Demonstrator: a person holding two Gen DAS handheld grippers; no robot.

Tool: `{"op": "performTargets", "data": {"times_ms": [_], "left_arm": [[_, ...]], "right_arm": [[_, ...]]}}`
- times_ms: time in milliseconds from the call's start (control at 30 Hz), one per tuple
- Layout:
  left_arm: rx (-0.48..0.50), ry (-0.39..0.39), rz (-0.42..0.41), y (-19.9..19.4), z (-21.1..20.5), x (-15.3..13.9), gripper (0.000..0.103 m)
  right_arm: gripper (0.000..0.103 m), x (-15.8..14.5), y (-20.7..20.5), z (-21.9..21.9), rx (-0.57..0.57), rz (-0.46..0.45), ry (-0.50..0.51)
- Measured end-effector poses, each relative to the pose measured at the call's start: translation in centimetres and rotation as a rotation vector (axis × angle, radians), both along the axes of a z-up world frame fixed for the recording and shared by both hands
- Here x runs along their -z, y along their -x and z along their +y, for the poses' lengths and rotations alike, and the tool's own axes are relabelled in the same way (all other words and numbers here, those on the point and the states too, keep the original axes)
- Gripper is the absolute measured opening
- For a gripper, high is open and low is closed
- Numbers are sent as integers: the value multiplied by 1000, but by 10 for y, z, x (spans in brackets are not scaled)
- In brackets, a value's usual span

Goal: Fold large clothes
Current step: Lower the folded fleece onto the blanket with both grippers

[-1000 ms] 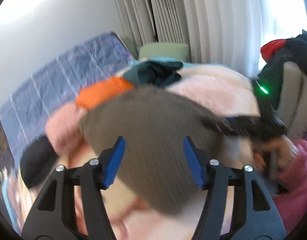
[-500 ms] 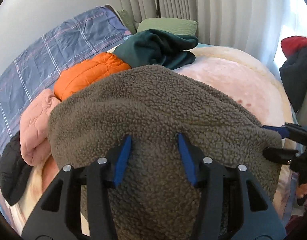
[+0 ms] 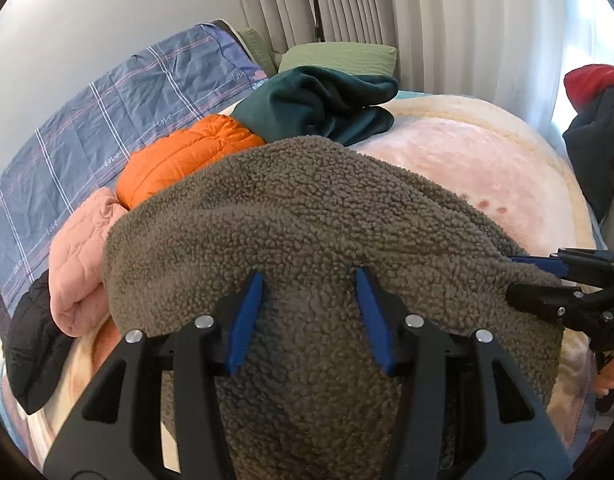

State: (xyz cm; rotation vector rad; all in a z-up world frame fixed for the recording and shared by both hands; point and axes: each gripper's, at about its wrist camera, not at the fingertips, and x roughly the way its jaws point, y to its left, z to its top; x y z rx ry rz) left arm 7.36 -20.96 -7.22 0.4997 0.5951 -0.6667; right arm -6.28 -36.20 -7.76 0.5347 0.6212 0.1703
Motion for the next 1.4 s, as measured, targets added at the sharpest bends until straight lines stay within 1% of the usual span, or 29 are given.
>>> {"op": "performTargets", "data": {"times_ms": [100,367,500,567,600,633,700,733,767,800,833,867,900,933,967,1000,1067,1100,1133,1167,1200,1267,1300,1367,1400], "left_arm": [[2,11,7,-2,3,-1,50],[2,20,7,-3,4,-2,50],[11,-5,-35,-7,-7,-17,53],[17,-20,-53,-15,-19,-28,50],[14,-35,-67,-22,-27,-33,47],[15,-45,-71,-29,-35,-36,46],[21,-66,-61,-49,-55,-40,46],[22,-95,-46,-60,-63,-35,49],[9,-179,6,-77,-76,-13,52],[8,-260,54,-89,-86,12,52],[10,-266,55,-93,-90,19,52],[5,-260,61,-94,-92,16,52],[2,-269,41,-90,-93,15,52],[1,-273,20,-86,-93,15,52],[-2,-268,-1,-83,-91,15,51],[-5,-255,-5,-82,-89,13,51],[-6,-231,6,-82,-86,10,51],[-6,-224,12,-82,-85,10,51],[-7,-220,16,-82,-85,10,51],[-7,-220,18,-82,-86,10,51],[-7,-220,18,-82,-84,11,51],[-7,-214,21,-85,-80,11,51],[-8,-206,26,-85,-79,10,52],[-16,-194,38,-89,-77,10,52],[-15,-189,48,-90,-77,10,52]], "right_arm": [[52,-4,-1,2,0,-2,25],[52,-4,1,3,6,-7,26],[53,-4,4,3,7,-13,19],[54,-5,5,4,5,-17,24],[54,-6,6,4,7,-18,25],[54,-6,6,5,8,-19,26],[55,-6,7,6,13,-21,31],[55,-6,8,6,14,-22,32],[55,-7,8,6,16,-23,32],[57,-6,8,6,17,-23,32],[58,-6,7,6,21,-16,38],[60,-8,6,4,31,-18,42],[61,-8,6,4,31,-18,42],[61,-12,4,1,7,-9,22],[64,-17,4,-1,-1,-12,8],[65,-20,4,-3,1,-18,-3],[65,-33,6,-4,5,-69,-10],[63,-41,6,0,19,-101,25],[62,-45,5,3,33,-115,53],[55,-46,1,7,52,-122,86],[50,-44,-4,8,57,-119,92],[47,-26,-22,8,65,-79,53],[47,-9,-30,6,77,-58,11],[48,1,-32,3,90,-69,-28],[48,0,-30,2,90,-63,-30]]}}
